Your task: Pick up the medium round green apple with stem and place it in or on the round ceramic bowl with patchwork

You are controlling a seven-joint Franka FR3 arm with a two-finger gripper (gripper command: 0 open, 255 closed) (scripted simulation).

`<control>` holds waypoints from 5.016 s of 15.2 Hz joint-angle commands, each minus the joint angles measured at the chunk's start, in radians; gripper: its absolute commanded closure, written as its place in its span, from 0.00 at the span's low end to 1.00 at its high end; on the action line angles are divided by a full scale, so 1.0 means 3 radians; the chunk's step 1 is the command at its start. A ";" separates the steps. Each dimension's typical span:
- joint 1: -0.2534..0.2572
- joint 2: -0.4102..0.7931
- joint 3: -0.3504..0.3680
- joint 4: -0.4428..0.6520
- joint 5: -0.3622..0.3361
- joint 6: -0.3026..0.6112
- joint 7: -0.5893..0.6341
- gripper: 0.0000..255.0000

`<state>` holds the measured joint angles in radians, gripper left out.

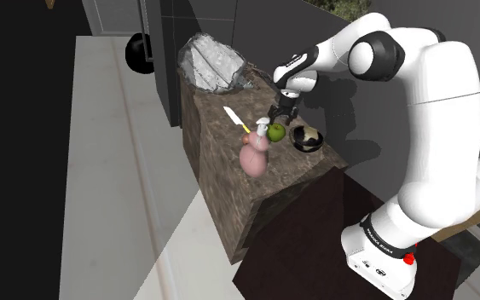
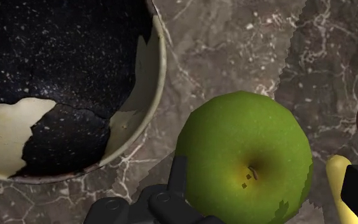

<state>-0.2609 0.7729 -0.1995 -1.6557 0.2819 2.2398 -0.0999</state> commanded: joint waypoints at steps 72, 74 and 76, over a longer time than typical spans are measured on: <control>-0.0286 -0.1595 -0.0501 -0.0902 -0.0436 -0.0712 -0.0530 1.00; -0.0292 -0.1547 -0.0493 -0.0933 -0.0414 -0.0637 -0.0546 1.00; -0.0298 -0.1498 -0.0485 -0.0961 -0.0391 -0.0563 -0.0563 1.00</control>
<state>-0.3496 0.3162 -0.3464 -1.9374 0.1608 2.0567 -0.2665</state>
